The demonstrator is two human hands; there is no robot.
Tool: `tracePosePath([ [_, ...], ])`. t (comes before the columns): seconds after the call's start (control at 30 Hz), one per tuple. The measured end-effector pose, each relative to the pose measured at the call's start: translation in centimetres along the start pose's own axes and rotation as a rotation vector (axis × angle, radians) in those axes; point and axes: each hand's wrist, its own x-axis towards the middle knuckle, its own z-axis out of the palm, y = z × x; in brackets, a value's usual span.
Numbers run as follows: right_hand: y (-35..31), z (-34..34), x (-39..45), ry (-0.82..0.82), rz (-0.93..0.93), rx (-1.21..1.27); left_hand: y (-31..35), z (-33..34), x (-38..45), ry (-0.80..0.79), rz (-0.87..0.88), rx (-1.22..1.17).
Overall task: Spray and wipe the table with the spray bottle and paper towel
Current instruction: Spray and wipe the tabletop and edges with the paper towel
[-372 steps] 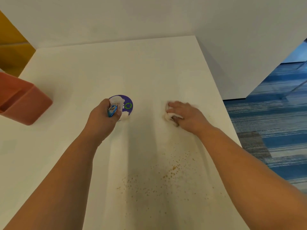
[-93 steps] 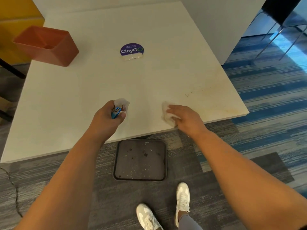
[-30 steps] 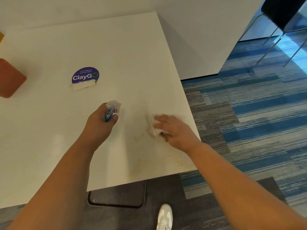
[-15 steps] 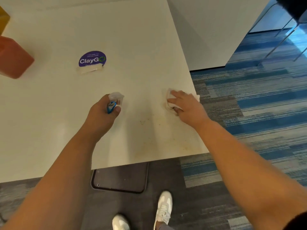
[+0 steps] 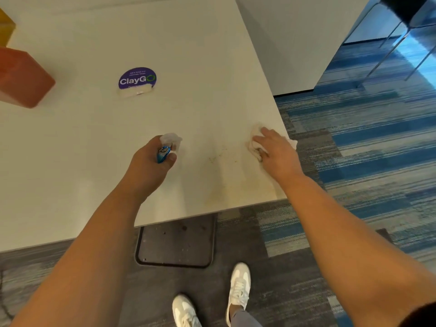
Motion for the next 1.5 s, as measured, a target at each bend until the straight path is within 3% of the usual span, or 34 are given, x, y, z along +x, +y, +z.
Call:
tracePosePath([
  [0.07, -2.4, 0.3, -1.8, -0.056, -0.088, -0.01, -0.1, 0.1, -0.4, -0.016, 0.004, -0.011],
  [0.17, -5.1, 0.6, -6.1, -0.164, -0.293, 0.165, -0.1, 0.1, -1.0, -0.036, -0.004, -0.026],
  [0.23, -4.9, 0.2, -7.2, -0.192, -0.254, 0.291, -0.2, 0.1, -1.5, -0.051, 0.001, -0.03],
  [0.3, -3.8, -0.5, -5.7, -0.06, -0.114, 0.352, -0.3, 0.1, -1.8, -0.063, 0.004, -0.032],
  [0.37, -2.0, -1.0, -3.5, 0.099, 0.003, 0.236, -0.5, 0.0, -2.2, -0.065, -0.001, -0.032],
  [0.43, -0.4, -0.4, -1.3, 0.132, 0.064, 0.098, -0.7, -0.1, -2.5, -0.058, -0.002, -0.023],
  [0.57, -1.1, 2.2, 1.2, 0.103, -0.059, -0.04, -1.5, -0.6, -3.0, -0.037, -0.019, -0.026],
  [0.67, -4.0, 3.4, 1.3, 0.099, -0.141, 0.024, -2.2, -1.2, -3.2, -0.027, -0.04, -0.013],
  [0.73, -6.1, 4.3, -0.5, 0.039, -0.246, 0.09, -2.4, -1.5, -3.5, -0.018, -0.05, -0.009],
  [0.83, -8.5, 4.0, -4.1, -0.205, -0.339, 0.238, -2.4, -2.3, -4.0, -0.008, -0.054, -0.014],
  [0.87, -8.8, 3.3, -4.6, -0.232, -0.32, 0.315, -2.4, -2.6, -4.2, -0.008, -0.055, -0.017],
  [0.93, -8.7, 1.7, -4.1, -0.135, -0.203, 0.42, -2.6, -3.1, -4.4, -0.002, -0.059, -0.024],
  [1.03, -5.8, 0.5, -1.0, 0.079, -0.001, 0.306, -3.2, -3.8, -5.0, 0.002, -0.054, -0.048],
  [1.1, -4.6, 1.5, 0.9, 0.049, 0.027, 0.165, -3.6, -4.2, -5.3, -0.005, -0.063, -0.062],
  [1.23, -6.9, 4.3, 0.9, 0.008, -0.183, 0.023, -4.3, -4.5, -6.0, -0.027, -0.079, -0.053],
  [1.4, -12.0, 5.2, -5.5, -0.212, -0.459, 0.161, -4.4, -5.2, -6.4, -0.051, -0.056, -0.064],
  [1.5, -12.6, 3.5, -7.9, -0.362, -0.413, 0.324, -4.0, -5.7, -6.8, -0.056, -0.029, -0.075],
])
